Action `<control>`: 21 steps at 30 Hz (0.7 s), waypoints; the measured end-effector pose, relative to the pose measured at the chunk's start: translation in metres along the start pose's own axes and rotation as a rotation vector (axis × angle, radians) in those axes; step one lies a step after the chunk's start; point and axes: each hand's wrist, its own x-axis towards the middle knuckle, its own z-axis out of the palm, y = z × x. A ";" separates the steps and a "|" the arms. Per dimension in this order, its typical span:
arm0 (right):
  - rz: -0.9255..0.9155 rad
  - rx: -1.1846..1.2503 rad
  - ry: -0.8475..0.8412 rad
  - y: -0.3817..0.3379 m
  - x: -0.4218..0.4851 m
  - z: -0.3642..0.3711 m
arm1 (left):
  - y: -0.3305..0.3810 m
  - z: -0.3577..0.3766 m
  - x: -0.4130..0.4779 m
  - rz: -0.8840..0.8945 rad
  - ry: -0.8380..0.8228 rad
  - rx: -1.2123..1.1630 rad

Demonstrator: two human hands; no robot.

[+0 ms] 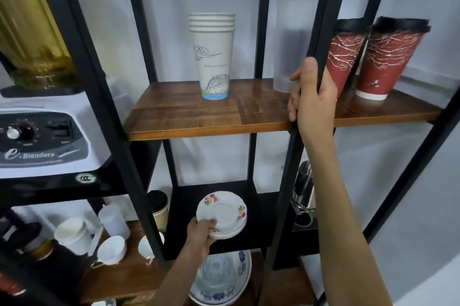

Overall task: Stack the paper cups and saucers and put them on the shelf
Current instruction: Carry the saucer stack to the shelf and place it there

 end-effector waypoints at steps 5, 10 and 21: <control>-0.017 0.015 -0.019 0.002 0.001 0.000 | -0.001 0.015 0.040 -0.008 0.119 0.021; -0.013 0.019 -0.027 0.001 0.001 0.000 | -0.002 0.024 0.059 -0.002 0.204 0.043; -0.048 0.022 -0.042 0.000 0.000 0.001 | 0.012 0.028 0.066 -0.081 0.269 0.297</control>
